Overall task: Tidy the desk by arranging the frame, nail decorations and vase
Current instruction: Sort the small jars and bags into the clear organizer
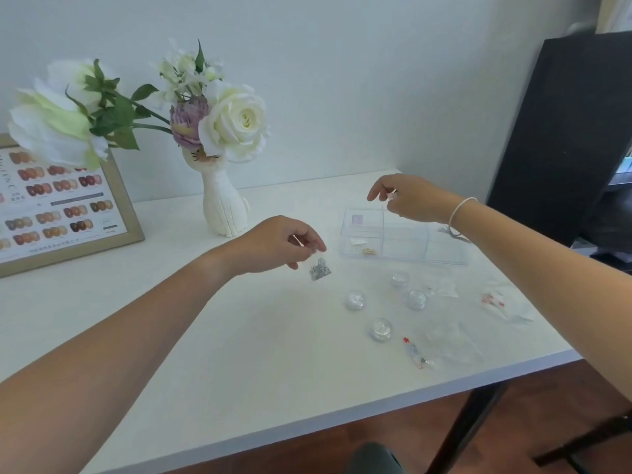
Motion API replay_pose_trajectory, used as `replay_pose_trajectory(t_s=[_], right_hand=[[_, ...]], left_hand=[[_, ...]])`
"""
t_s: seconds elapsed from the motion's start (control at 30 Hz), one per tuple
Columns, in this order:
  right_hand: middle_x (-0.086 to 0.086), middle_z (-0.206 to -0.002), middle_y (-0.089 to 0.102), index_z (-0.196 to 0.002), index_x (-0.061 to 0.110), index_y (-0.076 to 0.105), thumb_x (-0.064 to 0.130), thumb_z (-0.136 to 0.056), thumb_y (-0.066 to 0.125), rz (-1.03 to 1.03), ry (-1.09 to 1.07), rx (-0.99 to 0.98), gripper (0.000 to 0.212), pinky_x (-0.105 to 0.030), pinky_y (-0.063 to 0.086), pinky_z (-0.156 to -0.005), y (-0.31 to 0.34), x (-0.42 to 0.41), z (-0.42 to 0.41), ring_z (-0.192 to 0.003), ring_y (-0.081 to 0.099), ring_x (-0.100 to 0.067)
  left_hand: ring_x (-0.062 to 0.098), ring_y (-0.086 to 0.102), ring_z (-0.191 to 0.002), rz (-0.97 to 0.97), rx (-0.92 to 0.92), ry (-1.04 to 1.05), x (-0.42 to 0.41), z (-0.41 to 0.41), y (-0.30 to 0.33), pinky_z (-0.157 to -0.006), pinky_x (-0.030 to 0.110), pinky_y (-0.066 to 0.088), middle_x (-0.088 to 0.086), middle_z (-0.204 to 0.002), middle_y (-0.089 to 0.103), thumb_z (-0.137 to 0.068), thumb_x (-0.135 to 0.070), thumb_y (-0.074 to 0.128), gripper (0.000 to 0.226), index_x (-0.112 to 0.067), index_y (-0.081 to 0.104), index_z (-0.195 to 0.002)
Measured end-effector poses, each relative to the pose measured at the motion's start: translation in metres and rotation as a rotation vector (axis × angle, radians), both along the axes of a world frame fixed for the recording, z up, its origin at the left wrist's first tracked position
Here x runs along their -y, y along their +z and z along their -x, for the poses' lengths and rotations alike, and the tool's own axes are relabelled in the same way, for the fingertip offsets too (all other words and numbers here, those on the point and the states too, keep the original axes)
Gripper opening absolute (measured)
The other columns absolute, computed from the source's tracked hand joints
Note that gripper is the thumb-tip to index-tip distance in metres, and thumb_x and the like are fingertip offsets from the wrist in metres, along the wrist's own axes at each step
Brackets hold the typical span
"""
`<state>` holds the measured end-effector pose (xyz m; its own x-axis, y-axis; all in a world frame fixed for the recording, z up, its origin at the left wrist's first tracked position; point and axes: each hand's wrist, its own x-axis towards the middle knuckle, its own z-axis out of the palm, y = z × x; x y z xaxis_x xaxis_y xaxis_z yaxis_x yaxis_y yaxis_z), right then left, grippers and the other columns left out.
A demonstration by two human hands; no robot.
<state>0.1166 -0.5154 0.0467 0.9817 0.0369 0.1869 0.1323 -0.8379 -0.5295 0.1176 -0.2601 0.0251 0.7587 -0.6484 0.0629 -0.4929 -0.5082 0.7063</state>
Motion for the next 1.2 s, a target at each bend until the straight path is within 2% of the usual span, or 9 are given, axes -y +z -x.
replay_pose_trajectory(t_s=[0.07, 0.17, 0.33, 0.47, 0.57, 0.67, 0.8, 0.93, 1.2], right_hand=[[0.004, -0.083, 0.046, -0.100, 0.016, 0.059, -0.008, -0.081, 0.041, -0.060, -0.032, -0.021, 0.036, -0.020, 0.044, -0.061, -0.001, 0.002, -0.011, -0.069, 0.050, -0.015], [0.003, -0.075, 0.051, -0.101, 0.013, 0.055, -0.008, -0.078, 0.049, -0.161, -0.016, -0.064, 0.032, -0.010, 0.045, -0.046, -0.004, 0.002, -0.021, -0.058, 0.055, -0.011], [-0.001, -0.079, 0.059, -0.089, 0.016, 0.053, 0.002, -0.076, 0.062, -0.179, 0.051, -0.066, 0.021, -0.014, 0.047, -0.042, -0.007, 0.002, -0.032, -0.058, 0.061, -0.014], [0.009, -0.069, 0.063, -0.072, 0.024, 0.057, 0.013, -0.076, 0.067, -0.065, 0.023, -0.092, 0.016, -0.017, 0.037, -0.041, -0.004, 0.009, -0.035, -0.041, 0.054, -0.005], [0.009, -0.066, 0.063, -0.077, 0.020, 0.065, 0.019, -0.079, 0.066, -0.088, 0.024, -0.114, 0.002, -0.016, 0.037, -0.046, -0.003, 0.017, -0.034, -0.047, 0.048, -0.010], [-0.002, -0.079, 0.064, -0.090, 0.014, 0.068, 0.017, -0.084, 0.059, -0.101, 0.007, -0.129, 0.011, -0.020, 0.042, -0.054, -0.002, 0.022, -0.033, -0.054, 0.048, -0.013], [0.006, -0.067, 0.053, -0.096, 0.018, 0.065, 0.006, -0.090, 0.044, -0.103, -0.022, -0.103, 0.024, -0.009, 0.044, -0.048, 0.000, 0.028, -0.030, -0.052, 0.050, -0.006], [0.001, -0.072, 0.050, -0.099, 0.013, 0.062, 0.001, -0.086, 0.049, -0.197, -0.036, -0.047, 0.022, -0.014, 0.046, -0.051, -0.001, 0.032, -0.031, -0.055, 0.052, -0.011], [0.004, -0.068, 0.064, -0.077, 0.022, 0.057, 0.003, -0.081, 0.056, -0.290, -0.024, -0.026, 0.020, -0.017, 0.047, -0.051, -0.008, 0.021, -0.034, -0.055, 0.054, -0.013]], left_hand=[[0.006, 0.059, -0.062, 0.018, 0.016, 0.018, 0.006, -0.009, 0.003, -0.067, 0.019, 0.052, -0.009, -0.075, 0.060, -0.085, -0.010, 0.056, 0.022, -0.027, 0.070, -0.083], [-0.002, 0.056, -0.055, 0.057, 0.030, 0.032, 0.017, -0.021, 0.008, -0.057, 0.008, 0.048, -0.007, -0.075, 0.058, -0.085, -0.007, 0.055, 0.024, -0.026, 0.070, -0.083], [-0.003, 0.051, -0.057, 0.129, 0.063, 0.044, 0.040, -0.043, 0.011, -0.056, 0.011, 0.049, -0.002, -0.076, 0.054, -0.085, -0.006, 0.057, 0.020, -0.021, 0.069, -0.091], [-0.003, 0.053, -0.059, 0.204, 0.099, 0.085, 0.060, -0.060, 0.011, -0.053, 0.009, 0.046, 0.001, -0.079, 0.058, -0.085, -0.010, 0.060, 0.016, -0.023, 0.067, -0.085], [0.000, 0.055, -0.067, 0.241, 0.103, 0.128, 0.073, -0.072, 0.006, -0.054, 0.007, 0.047, 0.001, -0.084, 0.063, -0.086, -0.010, 0.060, 0.013, -0.019, 0.068, -0.089], [0.000, 0.056, -0.069, 0.260, 0.089, 0.153, 0.084, -0.080, 0.000, -0.053, 0.006, 0.046, -0.005, -0.082, 0.064, -0.086, -0.009, 0.059, 0.013, -0.015, 0.069, -0.093], [0.000, 0.055, -0.070, 0.230, 0.069, 0.163, 0.095, -0.087, -0.007, -0.056, 0.006, 0.044, -0.002, -0.088, 0.065, -0.087, -0.010, 0.059, 0.014, -0.014, 0.069, -0.095], [0.008, 0.059, -0.082, 0.178, 0.070, 0.164, 0.101, -0.088, -0.014, -0.066, 0.008, 0.043, 0.002, -0.095, 0.065, -0.086, -0.009, 0.060, 0.017, -0.012, 0.069, -0.099], [0.009, 0.049, -0.092, 0.105, 0.163, 0.191, 0.086, -0.083, -0.029, -0.074, 0.015, 0.035, -0.012, -0.106, 0.056, -0.087, -0.015, 0.056, 0.025, -0.023, 0.065, -0.109]])
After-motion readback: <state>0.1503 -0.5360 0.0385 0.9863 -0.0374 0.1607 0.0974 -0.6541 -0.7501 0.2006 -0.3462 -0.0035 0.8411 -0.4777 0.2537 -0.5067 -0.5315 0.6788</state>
